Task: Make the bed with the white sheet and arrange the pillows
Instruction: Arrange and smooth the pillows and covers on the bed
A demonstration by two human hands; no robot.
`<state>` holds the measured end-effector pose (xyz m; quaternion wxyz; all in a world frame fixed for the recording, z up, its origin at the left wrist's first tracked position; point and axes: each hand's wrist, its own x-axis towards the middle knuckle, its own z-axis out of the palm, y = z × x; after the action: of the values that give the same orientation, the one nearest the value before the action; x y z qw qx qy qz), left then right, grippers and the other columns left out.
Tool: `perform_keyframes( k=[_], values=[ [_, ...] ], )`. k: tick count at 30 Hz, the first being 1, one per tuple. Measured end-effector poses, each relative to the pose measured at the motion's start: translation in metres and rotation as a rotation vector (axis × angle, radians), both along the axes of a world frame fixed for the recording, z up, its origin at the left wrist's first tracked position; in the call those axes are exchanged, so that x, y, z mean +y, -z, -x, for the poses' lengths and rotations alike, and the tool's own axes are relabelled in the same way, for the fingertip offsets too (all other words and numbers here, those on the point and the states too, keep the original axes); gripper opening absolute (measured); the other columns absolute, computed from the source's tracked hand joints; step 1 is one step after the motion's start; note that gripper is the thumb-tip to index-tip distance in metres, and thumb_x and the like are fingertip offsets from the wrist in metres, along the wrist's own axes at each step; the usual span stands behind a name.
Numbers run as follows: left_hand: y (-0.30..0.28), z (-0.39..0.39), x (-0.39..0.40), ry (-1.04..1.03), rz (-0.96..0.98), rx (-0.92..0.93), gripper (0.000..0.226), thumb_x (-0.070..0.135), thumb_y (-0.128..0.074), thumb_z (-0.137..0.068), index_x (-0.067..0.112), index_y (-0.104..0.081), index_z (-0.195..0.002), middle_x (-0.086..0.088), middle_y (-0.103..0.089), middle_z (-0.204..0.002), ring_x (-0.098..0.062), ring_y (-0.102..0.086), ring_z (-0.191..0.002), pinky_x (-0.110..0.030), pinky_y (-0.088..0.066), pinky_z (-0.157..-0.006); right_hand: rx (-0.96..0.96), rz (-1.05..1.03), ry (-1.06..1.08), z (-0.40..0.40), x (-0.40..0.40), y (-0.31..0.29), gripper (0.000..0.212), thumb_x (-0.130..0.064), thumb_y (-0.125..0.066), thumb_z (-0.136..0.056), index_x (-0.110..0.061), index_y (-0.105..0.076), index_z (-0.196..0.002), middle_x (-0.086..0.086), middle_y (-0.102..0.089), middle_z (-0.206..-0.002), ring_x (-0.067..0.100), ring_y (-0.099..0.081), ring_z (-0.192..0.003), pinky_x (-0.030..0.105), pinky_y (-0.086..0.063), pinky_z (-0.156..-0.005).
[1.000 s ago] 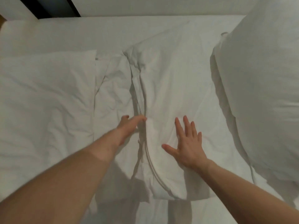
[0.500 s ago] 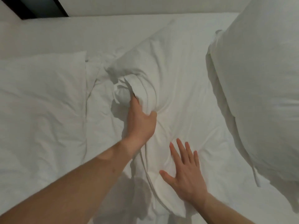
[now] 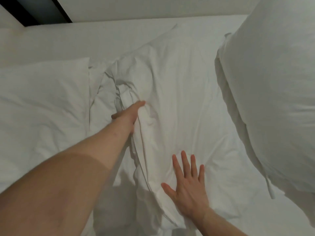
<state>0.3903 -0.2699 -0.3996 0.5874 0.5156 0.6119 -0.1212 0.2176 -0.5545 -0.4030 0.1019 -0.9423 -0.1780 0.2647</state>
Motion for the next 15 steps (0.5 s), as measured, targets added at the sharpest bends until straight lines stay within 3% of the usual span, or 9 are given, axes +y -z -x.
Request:
perform_keyframes(
  k=[2, 5, 8, 11, 12, 14, 15],
  values=[
    [-0.046, 0.002, -0.023, 0.166, -0.206, -0.121, 0.112, 0.03, -0.084, -0.056, 0.029, -0.028, -0.154, 0.001, -0.051, -0.138, -0.031, -0.058, -0.117, -0.051, -0.051, -0.101, 0.004, -0.003, -0.003, 0.002, -0.002, -0.002, 0.093, -0.085, -0.018, -0.091, -0.039, 0.031, -0.155, -0.004, 0.04, -0.163, 0.028, 0.037, -0.15, 0.061, 0.007, -0.124],
    [-0.09, -0.007, -0.059, 0.364, -0.421, -0.508, 0.06, 0.005, -0.065, -0.078, 0.028, -0.06, -0.134, 0.006, -0.07, -0.116, -0.014, -0.068, -0.1, -0.026, -0.056, -0.089, -0.003, -0.003, 0.018, 0.0, 0.001, -0.001, 0.094, -0.086, -0.017, -0.09, -0.039, 0.03, -0.156, -0.003, 0.038, -0.164, 0.029, 0.035, -0.151, 0.061, 0.007, -0.124],
    [-0.091, -0.012, -0.082, 0.458, -0.397, -0.722, 0.057, -0.004, -0.057, -0.082, 0.036, -0.067, -0.12, 0.012, -0.074, -0.108, -0.004, -0.07, -0.098, -0.016, -0.056, -0.084, -0.029, 0.001, 0.054, 0.001, -0.002, 0.006, 0.093, -0.085, -0.02, -0.09, -0.038, 0.022, -0.159, -0.002, 0.032, -0.167, 0.03, 0.029, -0.154, 0.062, 0.006, -0.124],
    [-0.063, 0.001, -0.068, 0.442, -0.499, -0.513, 0.057, 0.01, -0.063, -0.084, 0.032, -0.058, -0.136, 0.013, -0.069, -0.115, -0.009, -0.067, -0.102, -0.004, -0.047, -0.075, 0.002, 0.023, 0.033, 0.006, -0.001, 0.01, 0.093, -0.081, -0.027, -0.091, -0.038, 0.017, -0.161, -0.001, 0.031, -0.167, 0.033, 0.028, -0.154, 0.065, 0.005, -0.123],
    [-0.052, 0.008, -0.059, 0.443, -0.525, -0.369, 0.065, 0.02, -0.068, -0.085, 0.03, -0.047, -0.146, 0.009, -0.065, -0.124, -0.015, -0.064, -0.109, -0.006, -0.046, -0.079, 0.005, 0.026, 0.025, 0.005, 0.0, 0.011, 0.094, -0.08, -0.029, -0.09, -0.037, 0.014, -0.162, 0.0, 0.03, -0.168, 0.034, 0.028, -0.154, 0.066, 0.005, -0.122],
    [-0.033, 0.022, -0.041, 0.459, -0.472, -0.083, 0.089, 0.045, -0.074, -0.082, 0.023, -0.029, -0.155, -0.006, -0.052, -0.145, -0.028, -0.055, -0.125, -0.023, -0.045, -0.098, 0.044, 0.039, 0.006, -0.001, 0.005, 0.011, 0.095, -0.08, -0.03, -0.09, -0.037, 0.014, -0.162, 0.0, 0.034, -0.166, 0.035, 0.031, -0.152, 0.067, 0.008, -0.12],
    [-0.028, 0.027, -0.037, 0.433, -0.42, -0.042, 0.097, 0.055, -0.074, -0.08, 0.019, -0.026, -0.156, -0.01, -0.048, -0.15, -0.03, -0.053, -0.13, -0.032, -0.043, -0.105, 0.067, 0.046, 0.001, -0.004, 0.008, 0.012, 0.095, -0.08, -0.03, -0.09, -0.037, 0.016, -0.161, 0.0, 0.036, -0.165, 0.035, 0.033, -0.151, 0.067, 0.01, -0.12]
  ],
)
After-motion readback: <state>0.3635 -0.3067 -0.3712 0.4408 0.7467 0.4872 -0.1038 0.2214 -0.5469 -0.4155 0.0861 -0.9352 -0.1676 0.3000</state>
